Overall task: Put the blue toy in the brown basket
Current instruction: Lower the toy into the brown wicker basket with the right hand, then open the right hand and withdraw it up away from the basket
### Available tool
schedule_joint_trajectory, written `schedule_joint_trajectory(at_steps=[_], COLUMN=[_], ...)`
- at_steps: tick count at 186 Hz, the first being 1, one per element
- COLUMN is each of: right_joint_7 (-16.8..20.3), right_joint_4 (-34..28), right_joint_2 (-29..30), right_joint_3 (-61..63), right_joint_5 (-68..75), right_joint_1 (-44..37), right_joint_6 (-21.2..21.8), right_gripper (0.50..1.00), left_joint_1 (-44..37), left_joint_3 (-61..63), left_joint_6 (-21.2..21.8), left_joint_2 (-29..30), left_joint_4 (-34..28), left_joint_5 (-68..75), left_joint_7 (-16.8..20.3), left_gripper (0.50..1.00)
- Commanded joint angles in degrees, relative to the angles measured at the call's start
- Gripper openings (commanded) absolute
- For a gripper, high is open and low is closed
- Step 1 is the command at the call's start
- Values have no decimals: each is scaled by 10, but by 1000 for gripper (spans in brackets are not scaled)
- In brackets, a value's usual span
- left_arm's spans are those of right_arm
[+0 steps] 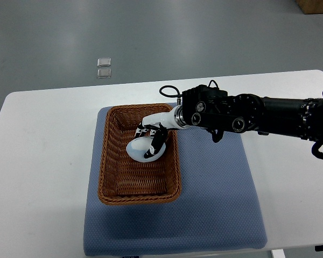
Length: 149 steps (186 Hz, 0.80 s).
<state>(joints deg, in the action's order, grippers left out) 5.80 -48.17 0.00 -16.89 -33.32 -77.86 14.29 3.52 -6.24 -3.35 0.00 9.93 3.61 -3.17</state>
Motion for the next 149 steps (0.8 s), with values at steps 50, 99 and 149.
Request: schedule_joint_trajectory(at_steps=[50,99,149], right_joint_7=[0,-8,-71], right_joint_4=[0,-1,2], right_joint_2=[0,-40,-124], right_joint_3=[39,141,417], right_joint_5=[6,8,78], right_joint_1=[-27,-32,133], right_joint_6=[8,-3,-56], right_gripper=[854,854,854], left_joint_1=[0,0,0], left_joint_3=[0,0,2], left_joint_6=[0,0,0], left_joint_2=[0,0,0], left_joint_4=[0,0,0], left_joint_5=[0,0,0], left_joint_7=[0,0,0], left_gripper=[1000,1000,1000])
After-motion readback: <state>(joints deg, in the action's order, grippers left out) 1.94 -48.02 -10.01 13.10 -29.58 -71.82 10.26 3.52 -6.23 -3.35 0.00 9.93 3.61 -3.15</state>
